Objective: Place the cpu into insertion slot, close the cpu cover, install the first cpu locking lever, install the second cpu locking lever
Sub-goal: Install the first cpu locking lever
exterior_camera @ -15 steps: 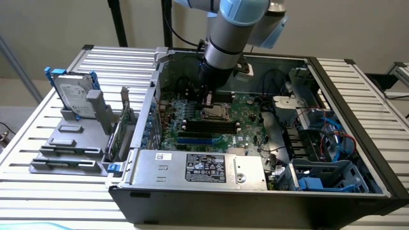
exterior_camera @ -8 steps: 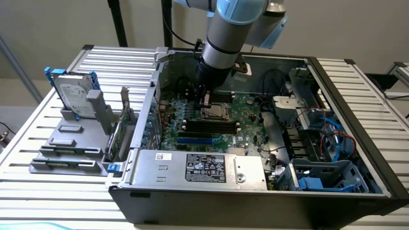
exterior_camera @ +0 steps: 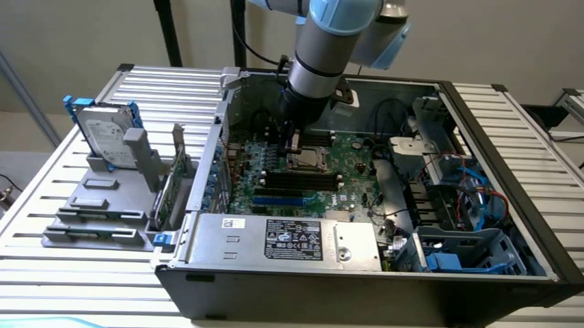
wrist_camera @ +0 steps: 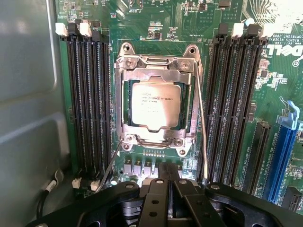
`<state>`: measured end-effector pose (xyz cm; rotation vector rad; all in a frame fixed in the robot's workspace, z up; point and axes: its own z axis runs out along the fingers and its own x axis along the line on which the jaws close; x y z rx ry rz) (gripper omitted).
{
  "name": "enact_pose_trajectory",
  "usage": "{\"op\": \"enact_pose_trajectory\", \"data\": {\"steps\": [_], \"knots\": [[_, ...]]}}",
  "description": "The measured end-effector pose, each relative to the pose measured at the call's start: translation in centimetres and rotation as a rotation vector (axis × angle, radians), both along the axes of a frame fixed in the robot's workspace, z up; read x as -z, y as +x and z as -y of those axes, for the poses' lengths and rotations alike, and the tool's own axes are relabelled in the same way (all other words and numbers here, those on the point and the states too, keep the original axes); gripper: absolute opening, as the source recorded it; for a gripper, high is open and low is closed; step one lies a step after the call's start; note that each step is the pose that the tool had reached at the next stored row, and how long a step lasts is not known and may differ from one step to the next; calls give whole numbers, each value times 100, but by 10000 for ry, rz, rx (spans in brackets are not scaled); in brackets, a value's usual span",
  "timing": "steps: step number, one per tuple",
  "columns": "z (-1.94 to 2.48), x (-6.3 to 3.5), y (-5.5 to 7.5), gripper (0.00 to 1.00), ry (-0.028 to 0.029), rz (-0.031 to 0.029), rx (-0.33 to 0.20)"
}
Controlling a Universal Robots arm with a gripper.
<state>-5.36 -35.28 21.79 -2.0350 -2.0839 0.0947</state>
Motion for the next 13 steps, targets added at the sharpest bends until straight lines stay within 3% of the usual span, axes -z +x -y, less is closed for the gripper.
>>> {"op": "enact_pose_trajectory", "data": {"steps": [13], "knots": [[2,-6,-131,11,24,2,206]]}}
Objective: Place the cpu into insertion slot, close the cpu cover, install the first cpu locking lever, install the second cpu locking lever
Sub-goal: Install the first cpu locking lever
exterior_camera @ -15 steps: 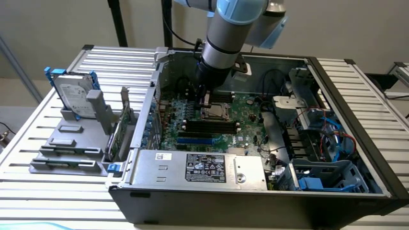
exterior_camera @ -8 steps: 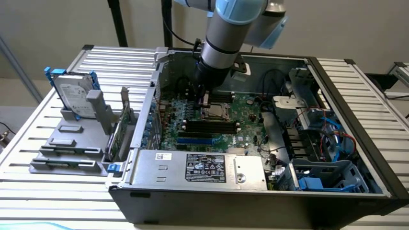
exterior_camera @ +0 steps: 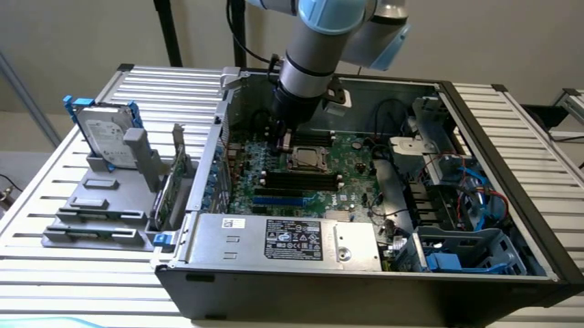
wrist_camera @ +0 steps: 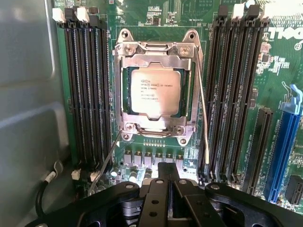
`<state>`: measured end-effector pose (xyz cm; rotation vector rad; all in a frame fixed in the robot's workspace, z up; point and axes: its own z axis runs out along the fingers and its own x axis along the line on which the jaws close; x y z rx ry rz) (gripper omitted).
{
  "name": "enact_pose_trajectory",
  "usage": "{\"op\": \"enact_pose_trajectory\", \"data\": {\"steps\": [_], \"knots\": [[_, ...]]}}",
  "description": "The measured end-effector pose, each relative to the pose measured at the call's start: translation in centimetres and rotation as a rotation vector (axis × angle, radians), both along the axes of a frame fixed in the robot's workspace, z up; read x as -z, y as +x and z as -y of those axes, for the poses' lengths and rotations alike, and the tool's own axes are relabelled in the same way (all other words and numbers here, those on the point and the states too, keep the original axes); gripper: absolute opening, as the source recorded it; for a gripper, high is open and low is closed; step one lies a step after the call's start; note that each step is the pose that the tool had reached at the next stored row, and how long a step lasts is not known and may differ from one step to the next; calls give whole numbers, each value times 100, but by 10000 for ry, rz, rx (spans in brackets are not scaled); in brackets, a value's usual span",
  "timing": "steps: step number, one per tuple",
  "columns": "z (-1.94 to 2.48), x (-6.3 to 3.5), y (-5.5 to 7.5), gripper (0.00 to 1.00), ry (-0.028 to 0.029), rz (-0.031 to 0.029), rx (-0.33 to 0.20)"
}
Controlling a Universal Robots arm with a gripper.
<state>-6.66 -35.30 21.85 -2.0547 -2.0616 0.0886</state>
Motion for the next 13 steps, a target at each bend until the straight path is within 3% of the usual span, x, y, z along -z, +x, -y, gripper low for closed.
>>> {"op": "enact_pose_trajectory", "data": {"steps": [2,4,13], "knots": [[0,-6,-9,11,41,1,93],[0,-22,-15,11,124,-1,189],[2,-136,-38,11,690,-17,628]]}}
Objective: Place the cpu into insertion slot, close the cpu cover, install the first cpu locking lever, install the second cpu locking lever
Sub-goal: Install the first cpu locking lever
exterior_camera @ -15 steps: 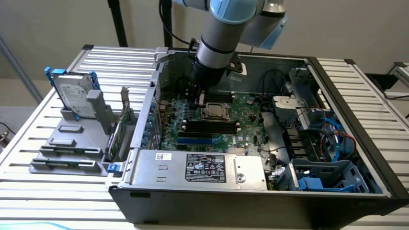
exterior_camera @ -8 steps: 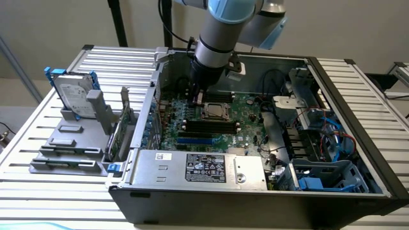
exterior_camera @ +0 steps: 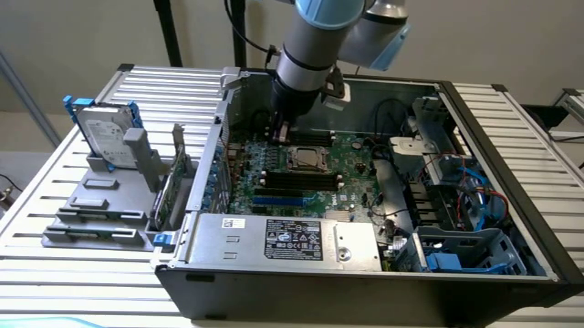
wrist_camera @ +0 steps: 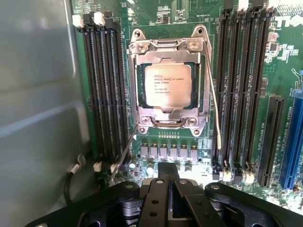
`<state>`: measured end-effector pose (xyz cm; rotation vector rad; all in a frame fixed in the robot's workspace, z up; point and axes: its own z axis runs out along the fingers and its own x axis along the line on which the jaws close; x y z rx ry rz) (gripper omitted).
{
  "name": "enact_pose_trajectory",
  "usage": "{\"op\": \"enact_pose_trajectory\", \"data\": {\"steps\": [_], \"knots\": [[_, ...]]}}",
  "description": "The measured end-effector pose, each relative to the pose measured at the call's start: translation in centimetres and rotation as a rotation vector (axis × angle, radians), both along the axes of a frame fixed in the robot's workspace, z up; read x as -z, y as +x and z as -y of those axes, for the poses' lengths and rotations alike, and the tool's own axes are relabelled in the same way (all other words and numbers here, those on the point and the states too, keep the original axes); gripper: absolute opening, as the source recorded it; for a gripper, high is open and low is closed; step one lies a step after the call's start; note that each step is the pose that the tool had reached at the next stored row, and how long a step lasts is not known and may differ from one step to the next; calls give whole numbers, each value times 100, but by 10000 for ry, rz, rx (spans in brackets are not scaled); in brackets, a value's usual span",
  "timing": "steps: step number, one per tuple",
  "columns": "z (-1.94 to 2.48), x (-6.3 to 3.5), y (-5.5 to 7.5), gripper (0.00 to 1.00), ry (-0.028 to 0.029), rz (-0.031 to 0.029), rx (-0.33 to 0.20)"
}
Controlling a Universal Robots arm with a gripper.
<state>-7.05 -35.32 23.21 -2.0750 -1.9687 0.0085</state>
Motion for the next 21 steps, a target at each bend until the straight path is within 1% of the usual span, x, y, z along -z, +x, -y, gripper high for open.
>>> {"op": "enact_pose_trajectory", "data": {"steps": [3,7,13,17,19,21], "knots": [[0,-24,-13,11,144,-4,123],[0,-29,-61,11,237,-4,317],[0,-29,-123,11,338,0,721],[0,-29,-134,11,416,-20,1065],[0,-29,-141,11,485,-35,1232],[0,-30,-148,11,579,-52,1376]]}}
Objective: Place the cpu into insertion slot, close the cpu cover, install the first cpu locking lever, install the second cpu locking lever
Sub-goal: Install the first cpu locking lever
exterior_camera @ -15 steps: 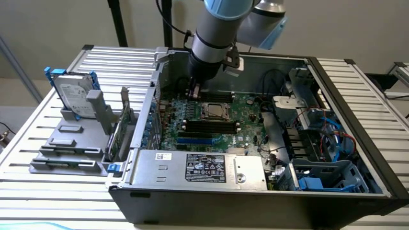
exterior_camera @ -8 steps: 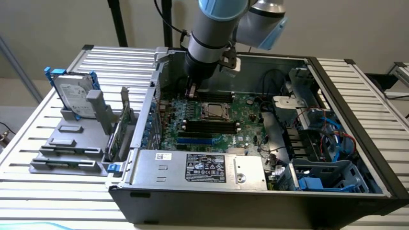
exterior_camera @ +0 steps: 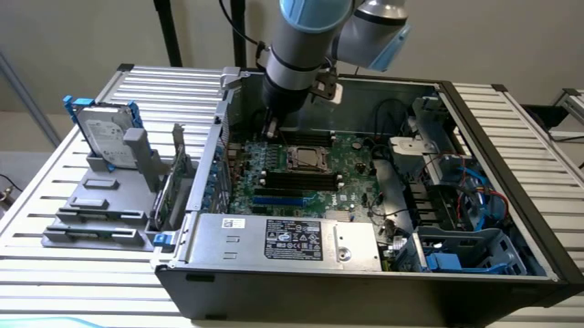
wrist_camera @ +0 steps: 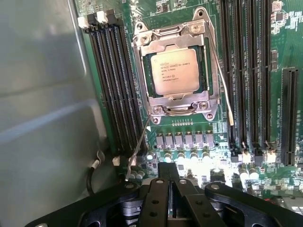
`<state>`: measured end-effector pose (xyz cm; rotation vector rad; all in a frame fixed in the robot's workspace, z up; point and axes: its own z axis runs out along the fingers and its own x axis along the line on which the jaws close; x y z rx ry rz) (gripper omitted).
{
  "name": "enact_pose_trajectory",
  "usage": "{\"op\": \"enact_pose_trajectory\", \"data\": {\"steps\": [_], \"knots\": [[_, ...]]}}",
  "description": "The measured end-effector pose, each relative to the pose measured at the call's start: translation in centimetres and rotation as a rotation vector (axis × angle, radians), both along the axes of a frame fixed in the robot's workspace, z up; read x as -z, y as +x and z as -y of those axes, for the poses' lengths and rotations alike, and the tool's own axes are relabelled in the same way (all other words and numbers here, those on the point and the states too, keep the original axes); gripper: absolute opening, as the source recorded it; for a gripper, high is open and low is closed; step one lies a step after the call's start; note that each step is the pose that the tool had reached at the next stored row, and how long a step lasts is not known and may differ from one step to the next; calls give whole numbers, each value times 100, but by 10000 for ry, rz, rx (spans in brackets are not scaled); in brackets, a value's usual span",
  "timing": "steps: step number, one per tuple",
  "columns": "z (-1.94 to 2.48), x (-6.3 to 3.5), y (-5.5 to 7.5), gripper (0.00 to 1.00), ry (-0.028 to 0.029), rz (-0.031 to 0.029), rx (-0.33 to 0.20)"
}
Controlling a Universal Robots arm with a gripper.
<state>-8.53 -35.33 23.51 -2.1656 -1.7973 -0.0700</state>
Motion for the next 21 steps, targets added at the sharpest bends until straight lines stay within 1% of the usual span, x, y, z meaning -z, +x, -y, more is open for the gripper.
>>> {"op": "enact_pose_trajectory", "data": {"steps": [3,11,12,14,17,20,21], "knots": [[0,-4,-16,11,178,-33,180],[0,-20,-65,11,592,-189,558],[0,-22,-71,11,656,-207,607],[0,-23,-81,11,802,-232,714],[0,-25,-94,11,1021,-244,910],[0,-25,-102,11,1282,-244,1134],[0,-25,-102,11,1322,-241,1210]]}}
